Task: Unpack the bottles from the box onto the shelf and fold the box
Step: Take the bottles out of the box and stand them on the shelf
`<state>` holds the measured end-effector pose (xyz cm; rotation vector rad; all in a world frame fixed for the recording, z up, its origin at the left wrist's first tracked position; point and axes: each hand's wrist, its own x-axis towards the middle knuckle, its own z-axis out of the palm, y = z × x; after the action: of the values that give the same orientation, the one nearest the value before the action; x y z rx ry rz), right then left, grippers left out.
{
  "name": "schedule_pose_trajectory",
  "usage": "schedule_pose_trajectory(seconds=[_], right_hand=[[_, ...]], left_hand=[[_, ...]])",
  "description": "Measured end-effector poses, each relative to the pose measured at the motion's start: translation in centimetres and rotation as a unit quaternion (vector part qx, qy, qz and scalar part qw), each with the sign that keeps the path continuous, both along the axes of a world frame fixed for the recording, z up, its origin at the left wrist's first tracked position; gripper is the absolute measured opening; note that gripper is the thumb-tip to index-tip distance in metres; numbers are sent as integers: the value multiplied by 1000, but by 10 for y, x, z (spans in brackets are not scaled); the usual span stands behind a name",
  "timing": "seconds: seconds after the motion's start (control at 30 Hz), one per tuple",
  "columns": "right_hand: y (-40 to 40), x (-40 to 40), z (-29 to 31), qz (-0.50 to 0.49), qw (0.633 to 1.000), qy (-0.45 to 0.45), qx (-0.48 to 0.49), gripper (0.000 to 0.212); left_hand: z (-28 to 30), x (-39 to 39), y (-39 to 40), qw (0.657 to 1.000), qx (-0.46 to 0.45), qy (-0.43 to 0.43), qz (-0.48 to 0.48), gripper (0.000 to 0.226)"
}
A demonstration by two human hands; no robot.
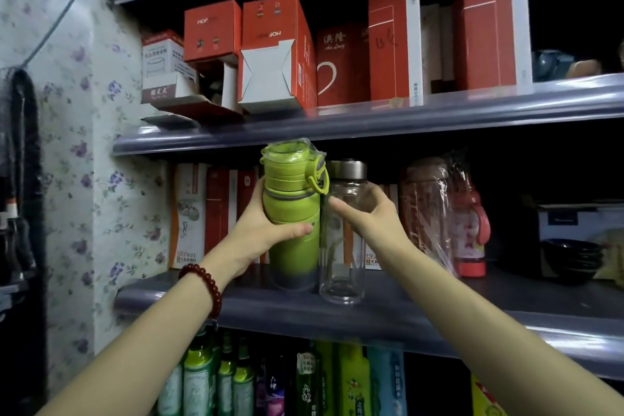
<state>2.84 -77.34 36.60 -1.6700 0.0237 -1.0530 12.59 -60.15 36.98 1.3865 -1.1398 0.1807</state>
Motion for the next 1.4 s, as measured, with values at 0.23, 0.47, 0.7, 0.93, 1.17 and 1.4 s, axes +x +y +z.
schedule_pose_trajectory(seconds=[0.23, 0.47, 0.7, 0.93, 1.17, 1.4], right_hand=[[-3, -1, -10, -75, 997, -30, -19, 83], [-8, -8, -15, -93, 993, -72, 12, 78], [-5, -2, -23, -40, 997, 17, -63, 96], [12, 14, -25, -42, 998, 5, -48, 96], [52, 57, -25, -18, 998, 0, -53, 94], [90, 96, -25, 14, 998, -6, -57, 94]], left_hand=[[-15, 6, -4, 998, 49, -41, 27, 96], [-9, 11, -18, 995, 70, -25, 60, 82], [-15, 31, -15, 996, 35, 72, 43, 88], [-18, 41, -5, 995, 5, 80, 59, 100], [-17, 76, 40, 989, -9, 86, 117, 94], [-18, 109, 75, 984, -37, 121, 125, 90]])
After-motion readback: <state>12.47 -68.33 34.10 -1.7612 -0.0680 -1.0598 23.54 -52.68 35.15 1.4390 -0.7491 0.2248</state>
